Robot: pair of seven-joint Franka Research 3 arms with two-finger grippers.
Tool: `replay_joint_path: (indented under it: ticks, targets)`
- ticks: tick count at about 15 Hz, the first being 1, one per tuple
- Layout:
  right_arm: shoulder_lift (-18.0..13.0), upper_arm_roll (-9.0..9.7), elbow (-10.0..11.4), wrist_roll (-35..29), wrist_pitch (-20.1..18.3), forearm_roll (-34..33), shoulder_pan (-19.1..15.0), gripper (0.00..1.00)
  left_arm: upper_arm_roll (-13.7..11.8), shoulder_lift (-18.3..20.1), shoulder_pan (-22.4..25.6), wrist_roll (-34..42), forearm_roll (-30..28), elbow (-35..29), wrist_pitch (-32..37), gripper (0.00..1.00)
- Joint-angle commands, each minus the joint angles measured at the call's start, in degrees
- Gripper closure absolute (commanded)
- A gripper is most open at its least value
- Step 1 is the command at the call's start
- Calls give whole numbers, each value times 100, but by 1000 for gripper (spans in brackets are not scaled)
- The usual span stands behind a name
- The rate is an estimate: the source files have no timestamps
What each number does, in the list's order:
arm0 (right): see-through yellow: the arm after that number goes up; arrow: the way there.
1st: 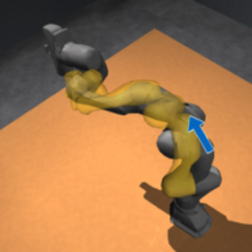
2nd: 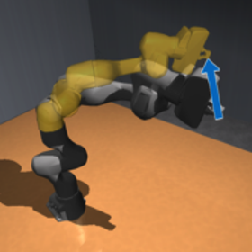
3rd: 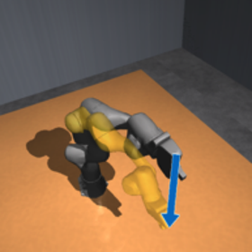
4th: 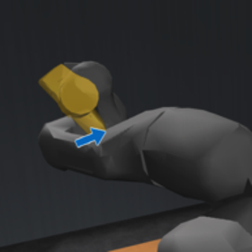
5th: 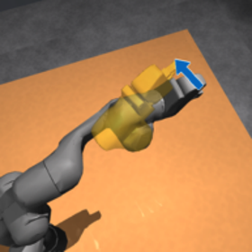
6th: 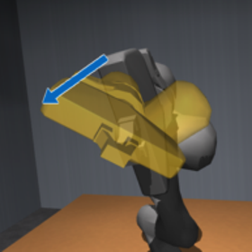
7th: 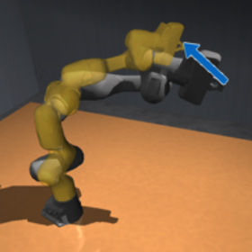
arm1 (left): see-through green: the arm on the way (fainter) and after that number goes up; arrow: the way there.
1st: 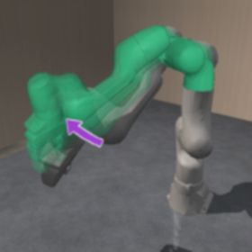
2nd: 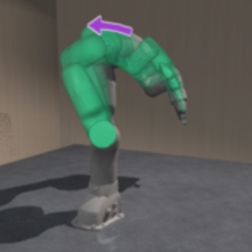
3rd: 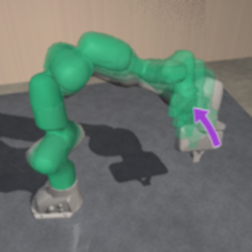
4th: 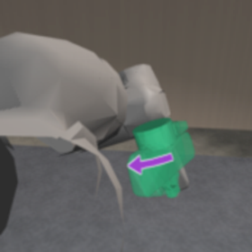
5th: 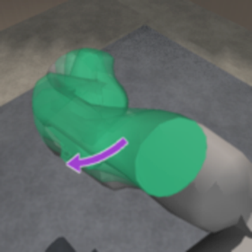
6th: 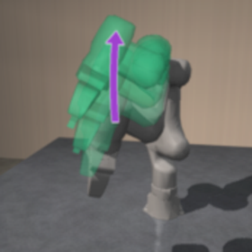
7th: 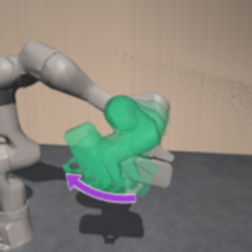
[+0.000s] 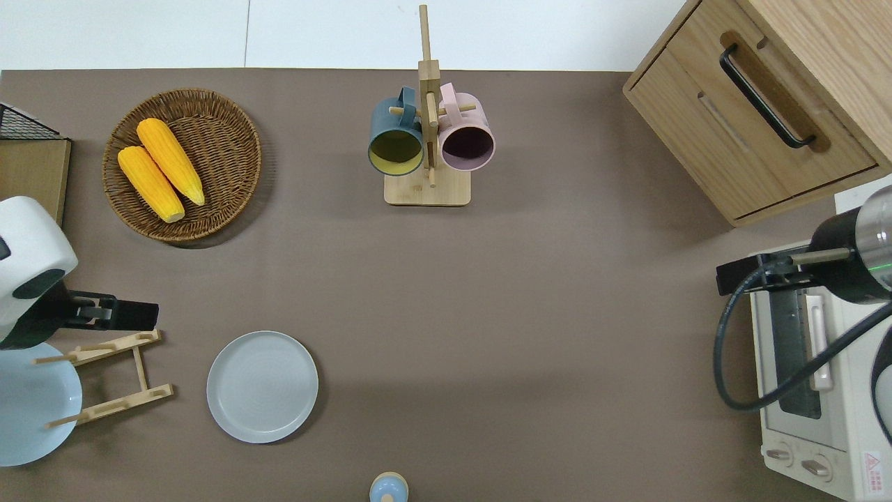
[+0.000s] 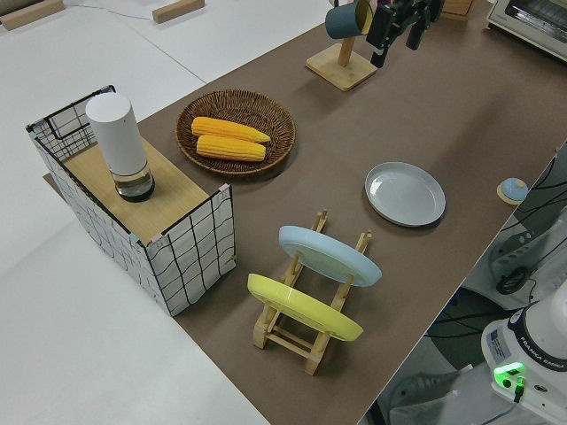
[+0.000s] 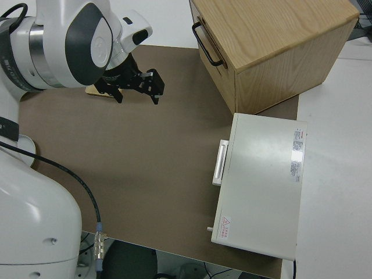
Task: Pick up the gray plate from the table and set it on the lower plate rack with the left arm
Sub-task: 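Move the left gripper toward the pale gray plate on the table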
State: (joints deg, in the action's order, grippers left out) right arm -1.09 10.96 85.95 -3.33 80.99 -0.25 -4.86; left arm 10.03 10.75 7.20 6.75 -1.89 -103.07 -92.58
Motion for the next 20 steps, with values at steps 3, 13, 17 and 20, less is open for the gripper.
replay_joint_path:
  ticks: [3, 13, 17, 20]
  targets:
    - [-14, 38, -35, -1, -83, 43, -41, 11, -1, 120, 36, -24, -101, -178, 12, 0]
    - [-14, 38, -35, -1, -83, 43, -41, 13, -36, 164, 88, -51, -101, -362, 74, 2]
    - [-14, 38, -35, -1, -83, 43, -41, 11, -151, 217, 88, -60, -154, -617, 22, 2]
    - [-14, 38, -35, 8, -83, 43, -41, 11, -168, 270, 88, -60, -154, -906, -137, 2]
